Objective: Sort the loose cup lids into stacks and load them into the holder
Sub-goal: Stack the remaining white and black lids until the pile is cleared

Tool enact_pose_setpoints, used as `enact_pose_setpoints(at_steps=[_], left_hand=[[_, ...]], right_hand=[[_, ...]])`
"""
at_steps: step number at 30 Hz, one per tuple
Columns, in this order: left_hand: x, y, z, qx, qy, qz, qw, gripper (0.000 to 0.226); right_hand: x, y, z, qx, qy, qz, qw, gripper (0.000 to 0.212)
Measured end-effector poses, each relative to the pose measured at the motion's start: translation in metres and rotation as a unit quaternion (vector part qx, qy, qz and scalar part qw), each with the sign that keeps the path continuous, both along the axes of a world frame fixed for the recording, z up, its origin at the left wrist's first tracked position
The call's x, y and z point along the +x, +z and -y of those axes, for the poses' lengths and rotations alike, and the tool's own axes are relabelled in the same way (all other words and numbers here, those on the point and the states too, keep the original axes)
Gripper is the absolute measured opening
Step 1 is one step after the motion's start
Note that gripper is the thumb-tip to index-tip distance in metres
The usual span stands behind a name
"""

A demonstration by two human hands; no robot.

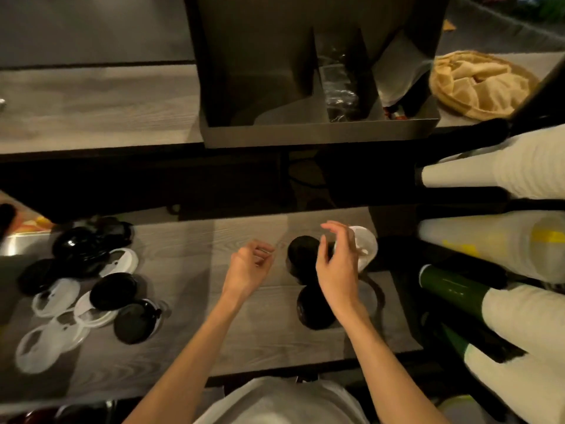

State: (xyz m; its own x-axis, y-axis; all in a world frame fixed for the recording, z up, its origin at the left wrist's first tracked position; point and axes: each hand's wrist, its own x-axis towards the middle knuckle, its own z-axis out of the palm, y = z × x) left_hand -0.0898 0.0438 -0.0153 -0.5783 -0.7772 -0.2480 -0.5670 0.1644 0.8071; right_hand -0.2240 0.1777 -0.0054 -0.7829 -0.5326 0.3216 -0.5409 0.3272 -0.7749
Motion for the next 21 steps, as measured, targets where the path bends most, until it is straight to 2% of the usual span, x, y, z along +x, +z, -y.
enact_pose_setpoints(at_steps=[4,7,9,12,17,19,21], left_hand=[[0.089,-0.012,0.019,0.0,0.102,0.019,0.995,0.005],[0.156,-0.019,0.026,-0.015,0.159,0.045,0.986,0.004],[0.194,-0.022,0.03,-0.005,0.205,0.043,0.978,0.014],[0.244,-0.028,0.035,-0.003,0.269,0.059,0.961,0.009],[0.303,-0.043,0.043,0.028,0.352,0.066,0.933,0.014],[0.313,-0.05,0.044,0.063,0.354,0.082,0.93,0.017],[0.318,-0.06,0.046,0.096,0.338,0.099,0.931,0.028]], right_hand=[[0.065,-0.014,0.044,0.063,0.145,0.056,0.986,0.018],[0.118,-0.038,0.072,0.127,0.247,0.088,0.957,0.018],[0.152,-0.049,0.089,0.16,0.3,0.107,0.934,0.021],[0.196,-0.044,0.119,0.216,0.372,0.124,0.894,0.039],[0.249,-0.032,0.182,0.313,0.494,0.067,0.808,0.097],[0.263,-0.035,0.206,0.323,0.505,0.059,0.798,0.102],[0.274,-0.042,0.231,0.346,0.487,0.051,0.8,0.098]])
